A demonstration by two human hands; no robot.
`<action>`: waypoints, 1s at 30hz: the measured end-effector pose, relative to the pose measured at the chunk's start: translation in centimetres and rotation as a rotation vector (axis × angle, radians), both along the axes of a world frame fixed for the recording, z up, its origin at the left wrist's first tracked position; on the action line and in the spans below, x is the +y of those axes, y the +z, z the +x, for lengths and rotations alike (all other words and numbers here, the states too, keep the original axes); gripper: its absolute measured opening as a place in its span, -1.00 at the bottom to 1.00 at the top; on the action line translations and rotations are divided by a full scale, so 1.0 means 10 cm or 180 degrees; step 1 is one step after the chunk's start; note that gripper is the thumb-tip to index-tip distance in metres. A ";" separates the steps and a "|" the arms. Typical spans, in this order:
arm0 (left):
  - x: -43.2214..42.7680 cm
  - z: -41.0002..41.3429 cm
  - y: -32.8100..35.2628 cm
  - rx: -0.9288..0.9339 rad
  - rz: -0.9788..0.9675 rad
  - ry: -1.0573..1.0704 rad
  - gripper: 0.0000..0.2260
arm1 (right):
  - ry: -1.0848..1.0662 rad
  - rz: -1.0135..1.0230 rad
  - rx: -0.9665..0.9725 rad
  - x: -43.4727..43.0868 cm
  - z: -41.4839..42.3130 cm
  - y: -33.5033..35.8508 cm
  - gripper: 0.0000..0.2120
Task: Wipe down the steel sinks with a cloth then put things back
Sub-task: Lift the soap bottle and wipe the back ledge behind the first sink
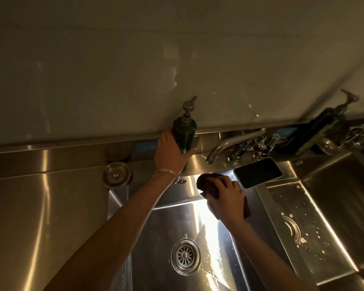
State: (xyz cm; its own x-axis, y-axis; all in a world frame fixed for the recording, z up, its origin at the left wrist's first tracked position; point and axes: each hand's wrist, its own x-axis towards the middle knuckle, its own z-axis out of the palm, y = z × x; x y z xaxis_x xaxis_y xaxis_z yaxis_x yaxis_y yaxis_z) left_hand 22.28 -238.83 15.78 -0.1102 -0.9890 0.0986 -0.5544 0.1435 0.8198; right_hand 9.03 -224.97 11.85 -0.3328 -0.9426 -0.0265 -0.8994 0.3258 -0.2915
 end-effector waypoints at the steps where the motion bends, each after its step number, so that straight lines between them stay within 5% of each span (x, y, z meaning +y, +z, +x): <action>1: -0.01 -0.01 -0.01 0.0055 0.0019 0.0037 -0.29 | 0.0014 -0.0001 -0.0009 0.01 -0.01 -0.01 -0.60; 14: -0.08 0.79 0.09 0.0393 -0.0371 0.0337 -0.34 | -0.0259 0.0264 0.0275 -0.67 0.19 -0.05 -0.54; 22: -0.10 1.14 0.01 0.0588 -0.0170 0.0102 -0.36 | -0.0846 0.0398 0.0316 -1.03 0.05 -0.10 -0.50; 30: 0.27 1.45 0.06 0.0849 0.0191 0.0010 -0.37 | -0.0486 0.0582 0.0445 -1.09 0.20 -0.18 -0.58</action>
